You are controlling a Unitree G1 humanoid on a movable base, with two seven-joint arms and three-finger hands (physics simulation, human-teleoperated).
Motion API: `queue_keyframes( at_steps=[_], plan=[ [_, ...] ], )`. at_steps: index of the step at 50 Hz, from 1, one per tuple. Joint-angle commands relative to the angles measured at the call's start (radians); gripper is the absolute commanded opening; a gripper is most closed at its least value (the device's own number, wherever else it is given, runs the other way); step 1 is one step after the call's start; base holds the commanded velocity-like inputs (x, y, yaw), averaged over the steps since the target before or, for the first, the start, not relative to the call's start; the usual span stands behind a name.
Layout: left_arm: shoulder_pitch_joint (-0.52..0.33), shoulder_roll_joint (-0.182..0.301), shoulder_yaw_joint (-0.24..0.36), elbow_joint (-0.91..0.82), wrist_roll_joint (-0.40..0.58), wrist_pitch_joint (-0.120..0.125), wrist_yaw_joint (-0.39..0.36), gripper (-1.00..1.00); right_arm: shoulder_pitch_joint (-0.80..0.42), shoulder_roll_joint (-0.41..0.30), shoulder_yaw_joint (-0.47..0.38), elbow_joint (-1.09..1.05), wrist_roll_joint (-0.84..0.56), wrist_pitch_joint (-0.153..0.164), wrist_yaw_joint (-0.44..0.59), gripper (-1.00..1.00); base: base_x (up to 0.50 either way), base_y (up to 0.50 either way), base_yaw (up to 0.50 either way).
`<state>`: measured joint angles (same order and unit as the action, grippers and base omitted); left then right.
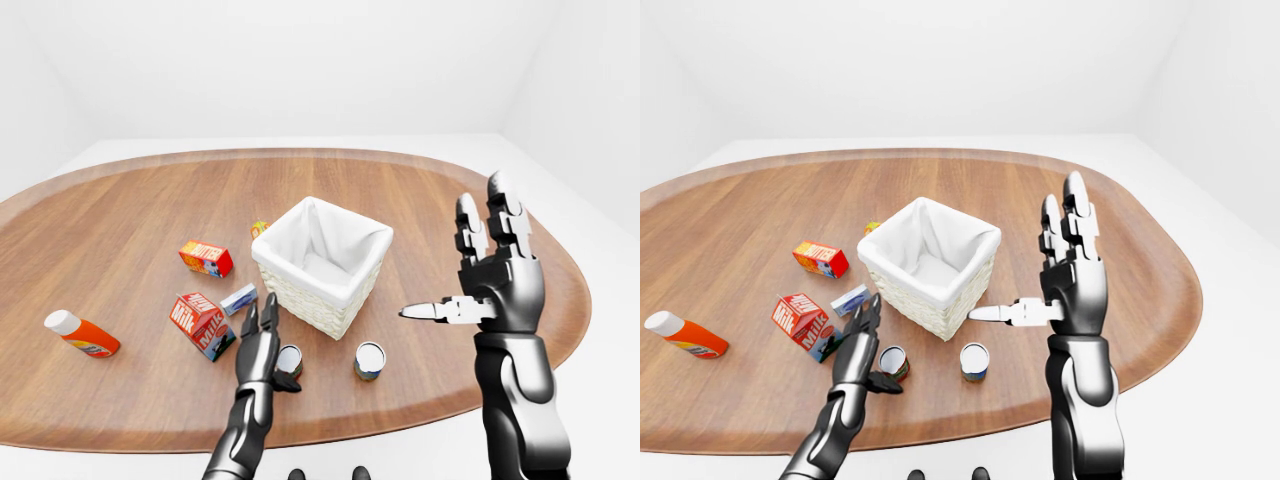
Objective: Pick up the tomato sauce, and put it in the basket.
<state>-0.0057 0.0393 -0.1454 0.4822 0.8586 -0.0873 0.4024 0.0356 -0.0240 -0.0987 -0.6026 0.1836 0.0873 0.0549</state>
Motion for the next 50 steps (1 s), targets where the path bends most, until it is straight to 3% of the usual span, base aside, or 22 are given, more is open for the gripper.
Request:
queue_keyframes(
  at_steps=[1, 13, 20, 50],
  plan=[
    [0.021, -0.006, -0.015, -0.022, 0.013, 0.000, -0.004, 1.00, -0.001, 0.000, -0.002, -0.012, 0.005, 0.000, -0.002, 1.00, 0.00, 0.00, 0.00],
    [0.040, -0.006, -0.024, -0.049, 0.015, 0.000, -0.012, 1.00, -0.003, -0.001, -0.005, -0.019, 0.008, 0.000, -0.003, 1.00, 0.00, 0.00, 0.00],
    [-0.024, -0.006, -0.017, 0.076, 0.017, 0.000, 0.045, 1.00, -0.005, -0.001, -0.004, -0.009, 0.007, 0.000, -0.001, 1.00, 0.00, 0.00, 0.00],
    [-0.067, -0.012, -0.014, 0.160, 0.030, 0.000, 0.082, 1.00, -0.004, -0.001, -0.006, -0.030, 0.014, 0.000, -0.004, 1.00, 0.00, 0.00, 0.00]
  ],
)
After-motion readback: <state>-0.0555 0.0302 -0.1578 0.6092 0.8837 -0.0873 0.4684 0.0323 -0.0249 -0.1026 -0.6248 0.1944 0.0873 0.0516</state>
